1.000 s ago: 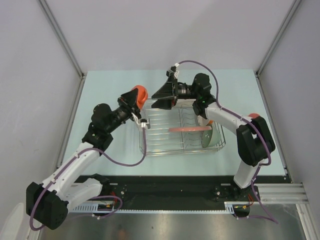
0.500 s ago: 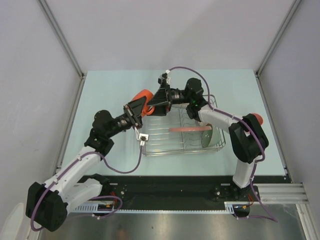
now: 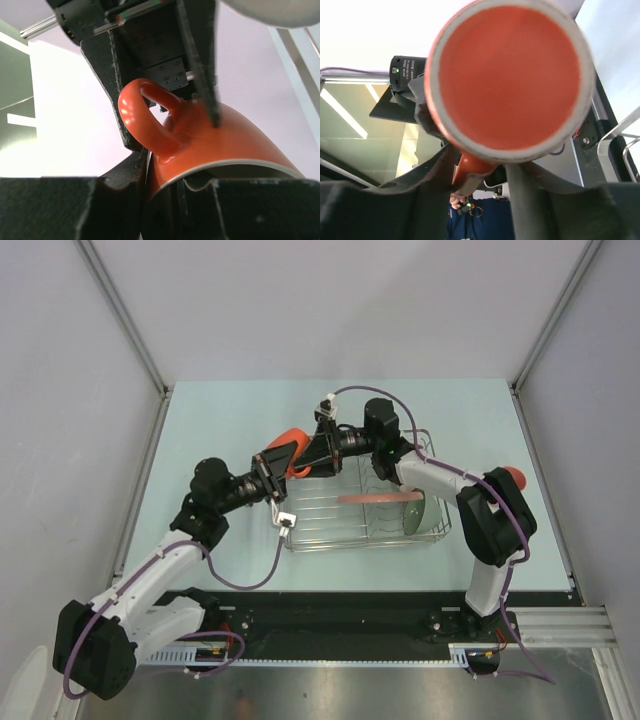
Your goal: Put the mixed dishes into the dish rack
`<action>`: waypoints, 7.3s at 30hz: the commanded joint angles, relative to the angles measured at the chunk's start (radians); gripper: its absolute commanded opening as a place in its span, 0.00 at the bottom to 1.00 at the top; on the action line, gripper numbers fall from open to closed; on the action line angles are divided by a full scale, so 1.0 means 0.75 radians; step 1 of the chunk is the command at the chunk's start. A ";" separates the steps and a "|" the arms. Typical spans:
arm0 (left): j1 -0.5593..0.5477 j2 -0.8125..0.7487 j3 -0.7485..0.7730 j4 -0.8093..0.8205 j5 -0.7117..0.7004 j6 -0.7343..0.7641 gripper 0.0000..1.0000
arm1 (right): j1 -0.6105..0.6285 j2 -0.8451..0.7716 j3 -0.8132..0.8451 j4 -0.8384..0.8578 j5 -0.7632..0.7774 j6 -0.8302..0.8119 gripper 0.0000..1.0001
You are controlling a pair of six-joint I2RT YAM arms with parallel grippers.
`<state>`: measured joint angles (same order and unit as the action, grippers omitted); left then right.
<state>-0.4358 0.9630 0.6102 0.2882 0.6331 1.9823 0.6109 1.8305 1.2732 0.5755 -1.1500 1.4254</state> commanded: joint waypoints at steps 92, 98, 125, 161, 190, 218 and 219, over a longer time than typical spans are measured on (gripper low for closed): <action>0.501 0.571 0.792 -1.255 -0.359 -2.152 1.00 | 0.229 0.224 0.730 -1.598 1.404 -1.747 0.00; 0.501 0.595 0.837 -1.253 -0.325 -2.191 1.00 | 0.235 0.294 0.751 -1.581 1.496 -1.798 0.00; 0.503 0.620 0.806 -1.176 -0.345 -2.160 1.00 | 0.304 0.286 0.456 -1.236 1.844 -1.905 0.00; 0.436 0.476 1.072 -1.124 -0.325 -2.386 1.00 | -0.321 -0.818 0.205 -1.607 2.143 -1.318 0.97; 0.391 0.659 1.071 -1.168 -0.470 -2.359 1.00 | -1.023 -0.432 -0.159 -1.598 2.012 -1.025 0.71; 0.567 0.829 1.526 -1.456 0.589 -2.469 1.00 | -0.972 -0.929 -0.162 -1.001 0.776 -0.885 0.00; 0.565 0.837 1.542 -1.458 0.650 -2.475 0.99 | -0.954 -0.925 -0.170 -0.786 0.552 -0.809 0.00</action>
<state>-0.0044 1.5581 1.6978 -0.7708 0.8696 0.1757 -0.1699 1.1641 1.1332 -0.4252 -0.1780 0.6758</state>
